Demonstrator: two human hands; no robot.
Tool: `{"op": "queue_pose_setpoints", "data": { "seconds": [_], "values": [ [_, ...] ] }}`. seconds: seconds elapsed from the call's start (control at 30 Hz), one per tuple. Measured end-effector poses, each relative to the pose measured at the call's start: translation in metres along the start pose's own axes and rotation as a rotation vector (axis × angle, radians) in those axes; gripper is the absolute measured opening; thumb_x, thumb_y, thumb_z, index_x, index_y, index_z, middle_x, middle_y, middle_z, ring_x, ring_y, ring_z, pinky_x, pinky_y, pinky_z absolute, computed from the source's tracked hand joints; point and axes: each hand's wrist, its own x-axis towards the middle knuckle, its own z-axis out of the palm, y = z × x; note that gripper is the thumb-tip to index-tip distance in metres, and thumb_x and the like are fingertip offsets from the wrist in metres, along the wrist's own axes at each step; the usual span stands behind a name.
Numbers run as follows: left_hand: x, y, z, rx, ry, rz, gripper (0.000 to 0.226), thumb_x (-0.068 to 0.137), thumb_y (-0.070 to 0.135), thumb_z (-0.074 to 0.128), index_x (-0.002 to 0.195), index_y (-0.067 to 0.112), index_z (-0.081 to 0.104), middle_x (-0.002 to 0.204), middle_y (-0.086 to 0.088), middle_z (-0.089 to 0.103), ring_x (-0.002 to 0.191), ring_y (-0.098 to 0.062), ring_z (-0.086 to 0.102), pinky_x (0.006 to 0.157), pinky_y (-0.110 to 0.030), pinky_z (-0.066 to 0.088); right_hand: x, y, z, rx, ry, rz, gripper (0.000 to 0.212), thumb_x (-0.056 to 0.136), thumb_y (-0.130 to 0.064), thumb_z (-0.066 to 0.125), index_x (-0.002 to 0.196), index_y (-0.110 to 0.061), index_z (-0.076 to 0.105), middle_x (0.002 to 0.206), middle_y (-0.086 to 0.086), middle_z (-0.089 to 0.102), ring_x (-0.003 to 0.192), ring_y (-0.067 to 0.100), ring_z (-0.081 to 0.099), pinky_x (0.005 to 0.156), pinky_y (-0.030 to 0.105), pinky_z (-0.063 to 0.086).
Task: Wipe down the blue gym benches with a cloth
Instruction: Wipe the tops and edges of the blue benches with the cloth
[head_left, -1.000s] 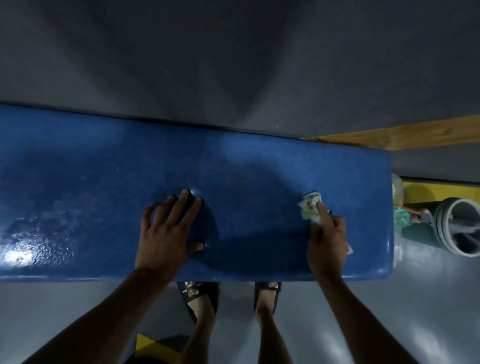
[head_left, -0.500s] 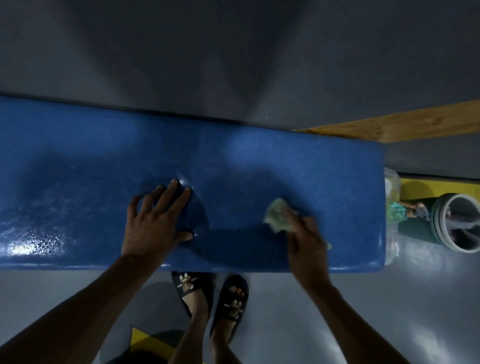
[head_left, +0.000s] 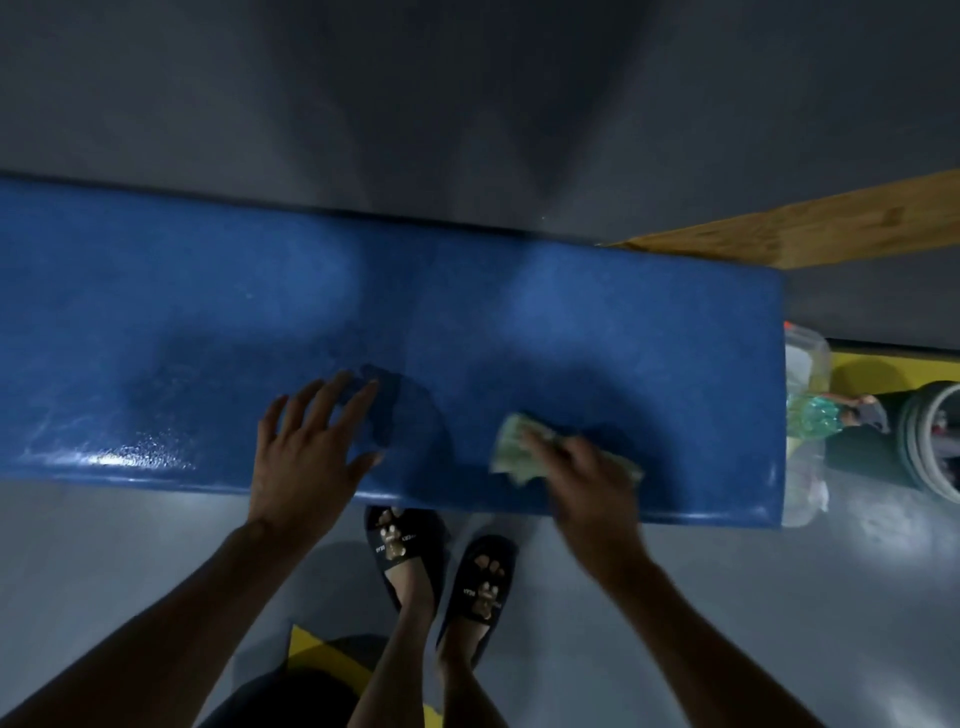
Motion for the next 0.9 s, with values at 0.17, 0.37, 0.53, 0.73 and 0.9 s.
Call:
{"op": "queue_pose_setpoints", "data": {
  "seconds": [0.17,0.37,0.53,0.73,0.9],
  "values": [
    [-0.034,-0.010,0.005,0.002,-0.072,-0.052,0.073,0.077,0.036,0.078,0.141,0.019,0.047,0.148,-0.010,0.043,0.131,-0.039,0.040,0.103,-0.058,0.038,-0.040,0.059,-0.023,0.097,0.203,0.564,0.051,0.086,-0.018,0.046,0.136,-0.021,0.055,0.118,0.015,0.053,0.102,0.037,0.057,0.078,0.048,0.054],
    [-0.069,-0.013,0.009,-0.024,-0.169,-0.171,0.072,0.080,0.028,0.076,0.144,0.019,0.044,0.154,-0.009,0.036,0.137,-0.037,0.035,0.104,-0.057,0.039,-0.009,-0.096,0.027,0.325,0.130,0.498,0.052,0.089,-0.025,0.047,0.141,-0.025,0.048,0.122,0.010,0.054,0.093,0.028,0.062,0.071,0.039,0.054],
    [-0.085,-0.019,0.005,-0.086,-0.249,-0.195,0.073,0.088,0.024,0.065,0.152,0.024,0.030,0.161,-0.003,0.022,0.144,-0.031,0.027,0.109,-0.051,0.036,-0.007,-0.079,0.013,0.325,-0.156,0.192,0.058,0.089,-0.016,0.053,0.142,-0.034,0.041,0.123,0.004,0.050,0.096,0.027,0.061,0.076,0.042,0.055],
    [-0.090,-0.032,0.003,-0.152,-0.255,-0.202,0.074,0.087,0.015,0.063,0.152,0.026,0.029,0.161,0.000,0.025,0.142,-0.028,0.035,0.108,-0.047,0.037,-0.051,0.060,-0.032,0.127,0.052,0.441,0.055,0.080,-0.025,0.044,0.132,-0.017,0.059,0.109,0.017,0.054,0.092,0.040,0.060,0.078,0.042,0.050],
    [-0.091,-0.043,0.010,-0.176,-0.203,-0.165,0.067,0.083,0.016,0.055,0.147,0.023,0.039,0.155,-0.001,0.038,0.133,-0.030,0.047,0.104,-0.045,0.042,-0.046,0.030,-0.016,0.158,0.343,0.868,0.053,0.076,-0.021,0.044,0.121,0.000,0.062,0.103,0.031,0.058,0.090,0.049,0.059,0.075,0.049,0.048]
  ]
}}
